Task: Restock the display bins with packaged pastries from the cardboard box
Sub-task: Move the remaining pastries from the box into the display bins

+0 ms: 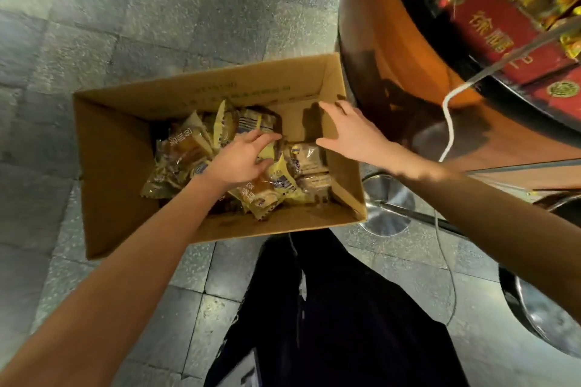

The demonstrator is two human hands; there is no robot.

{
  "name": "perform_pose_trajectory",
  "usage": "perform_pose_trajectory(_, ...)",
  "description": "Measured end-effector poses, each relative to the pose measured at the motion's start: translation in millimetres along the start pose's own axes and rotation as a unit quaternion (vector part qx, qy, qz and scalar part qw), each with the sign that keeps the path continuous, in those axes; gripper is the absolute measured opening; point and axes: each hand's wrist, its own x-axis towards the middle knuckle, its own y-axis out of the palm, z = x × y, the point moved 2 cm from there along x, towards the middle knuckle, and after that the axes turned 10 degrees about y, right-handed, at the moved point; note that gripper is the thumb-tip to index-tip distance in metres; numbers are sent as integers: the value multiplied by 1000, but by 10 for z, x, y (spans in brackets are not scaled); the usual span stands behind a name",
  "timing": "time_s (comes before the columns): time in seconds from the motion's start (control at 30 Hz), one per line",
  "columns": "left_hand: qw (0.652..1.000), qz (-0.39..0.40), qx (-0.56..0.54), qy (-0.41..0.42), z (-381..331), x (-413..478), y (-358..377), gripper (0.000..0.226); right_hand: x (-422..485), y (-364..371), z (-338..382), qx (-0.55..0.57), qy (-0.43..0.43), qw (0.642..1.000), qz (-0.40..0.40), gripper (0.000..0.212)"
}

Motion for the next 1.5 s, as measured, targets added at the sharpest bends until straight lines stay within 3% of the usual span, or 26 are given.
perform_pose_trajectory(0.37, 998, 58, -10, -28, 340, 703, 301, 51, 770, 335, -38, 47, 51, 993, 98, 88)
perform_pose_trajectory(0.57, 995, 80, -36, -48, 662, 927, 654, 54, 1110, 949, -93, -2, 38, 994, 105, 94)
perform_pose_trajectory(0.87, 992, 38, -97, -66, 1232, 1147, 1001, 53, 1628, 1668, -263, -83, 36, 982, 163, 90)
perform_pose_trajectory(1.13, 990, 16, -124, -63, 1524, 1393, 1182, 53, 1811, 2086, -309, -144, 23, 980, 134, 82)
perform_pose_trajectory(1.27, 986, -6, -149, -75, 1614, 1452, 1201, 53, 1910, 2096, -317, -104, 51, 986, 120, 70)
perform_pose_trajectory(1.4, 965, -47, -231, -116, 1651, 1428, 1199, 52, 1964, 2027, -281, 25, 64, 985, 158, 68)
perform_pose_trajectory(1.5, 957, -62, -259, -118, 1677, 1395, 1178, 51, 1959, 1888, -209, 98, 47, 985, 137, 57)
